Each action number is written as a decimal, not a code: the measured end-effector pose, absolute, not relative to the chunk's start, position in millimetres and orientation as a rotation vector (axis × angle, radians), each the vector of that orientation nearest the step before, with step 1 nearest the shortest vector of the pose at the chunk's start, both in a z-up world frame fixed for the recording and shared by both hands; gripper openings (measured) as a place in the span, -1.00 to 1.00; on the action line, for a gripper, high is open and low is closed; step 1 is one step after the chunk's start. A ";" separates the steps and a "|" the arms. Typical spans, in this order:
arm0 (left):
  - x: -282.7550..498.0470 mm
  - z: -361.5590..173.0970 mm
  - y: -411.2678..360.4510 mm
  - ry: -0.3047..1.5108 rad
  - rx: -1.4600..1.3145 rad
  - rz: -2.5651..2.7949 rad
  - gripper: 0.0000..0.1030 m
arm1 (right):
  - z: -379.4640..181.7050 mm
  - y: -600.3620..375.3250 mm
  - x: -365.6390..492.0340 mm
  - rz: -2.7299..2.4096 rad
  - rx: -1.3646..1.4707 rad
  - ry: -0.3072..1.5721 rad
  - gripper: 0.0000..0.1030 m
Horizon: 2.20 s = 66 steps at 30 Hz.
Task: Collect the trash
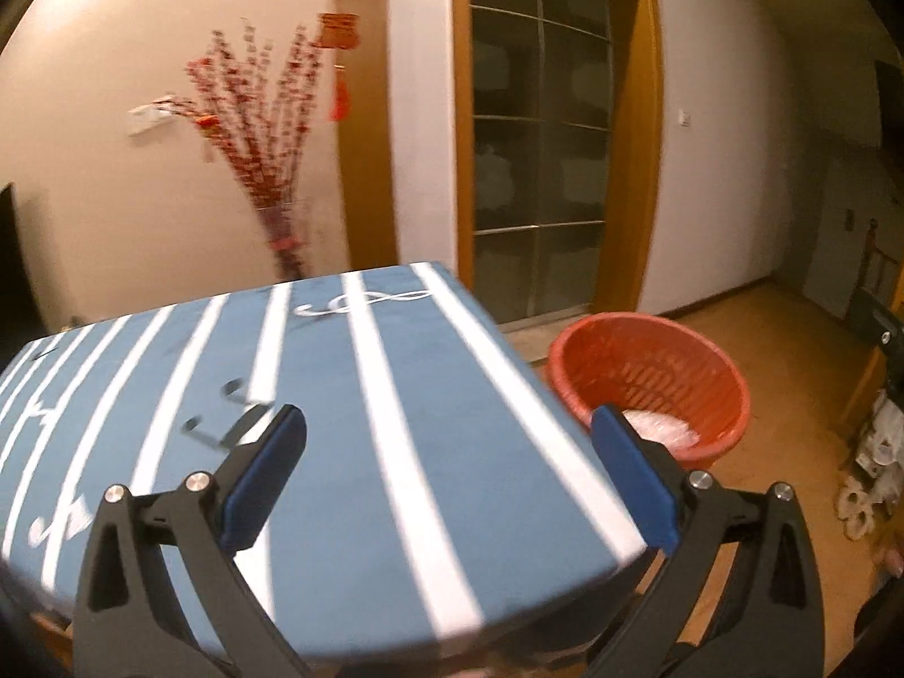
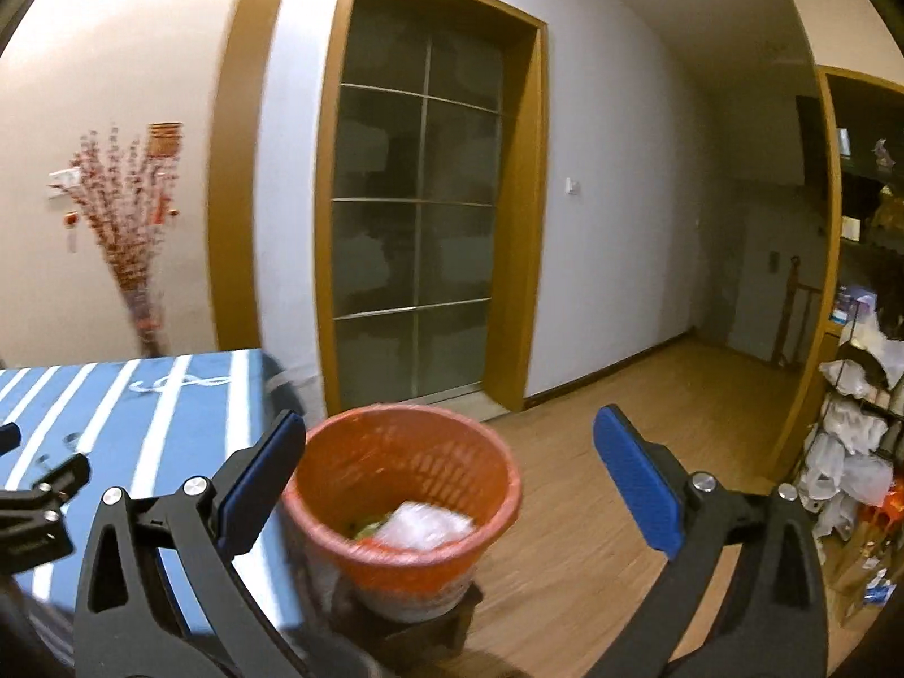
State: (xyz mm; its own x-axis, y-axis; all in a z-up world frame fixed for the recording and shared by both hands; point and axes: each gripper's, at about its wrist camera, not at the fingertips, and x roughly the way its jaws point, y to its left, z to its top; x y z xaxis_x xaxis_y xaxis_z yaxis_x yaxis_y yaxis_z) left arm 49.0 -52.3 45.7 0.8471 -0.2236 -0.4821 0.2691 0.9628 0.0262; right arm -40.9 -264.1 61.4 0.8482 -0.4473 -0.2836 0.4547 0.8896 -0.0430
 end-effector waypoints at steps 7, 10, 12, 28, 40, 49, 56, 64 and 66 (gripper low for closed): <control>-5.0 31.5 -24.4 0.441 0.057 -0.161 0.92 | 46.8 -225.1 -67.3 -0.423 -0.006 0.308 0.95; -19.3 28.0 -21.3 0.418 0.070 -0.143 0.92 | 43.1 -216.0 -72.0 -0.423 -0.022 0.308 0.95; -22.5 26.0 -19.2 0.426 0.063 -0.149 0.92 | 40.5 -215.8 -71.7 -0.431 -0.019 0.317 0.95; -25.6 9.8 -5.8 0.498 -0.008 -0.125 0.92 | 10.0 -212.7 -74.6 -0.465 0.020 0.420 0.95; -21.3 6.1 -6.3 0.528 -0.004 -0.116 0.92 | 2.9 -214.1 -68.6 -0.448 0.040 0.473 0.95; -18.0 0.1 -4.9 0.561 -0.018 -0.112 0.92 | -3.7 -214.3 -66.5 -0.440 0.058 0.513 0.95; -17.7 -0.3 -3.3 0.562 -0.023 -0.111 0.92 | -3.9 -213.5 -67.3 -0.438 0.060 0.517 0.95; -18.2 -0.4 -2.0 0.558 -0.025 -0.110 0.92 | -4.3 -212.7 -66.7 -0.436 0.058 0.517 0.95; -18.8 -0.3 -2.0 0.557 -0.025 -0.109 0.92 | -4.2 -212.7 -66.7 -0.436 0.058 0.517 0.95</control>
State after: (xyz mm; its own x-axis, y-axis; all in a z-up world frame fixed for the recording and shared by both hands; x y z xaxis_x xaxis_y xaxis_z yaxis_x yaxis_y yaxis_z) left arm -18.8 -2.0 -0.3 0.8433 -0.1098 -0.5261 0.0961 0.9939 -0.0534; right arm -66.7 -212.7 -4.2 0.7797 -0.3891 -0.4905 0.4179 0.9068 -0.0551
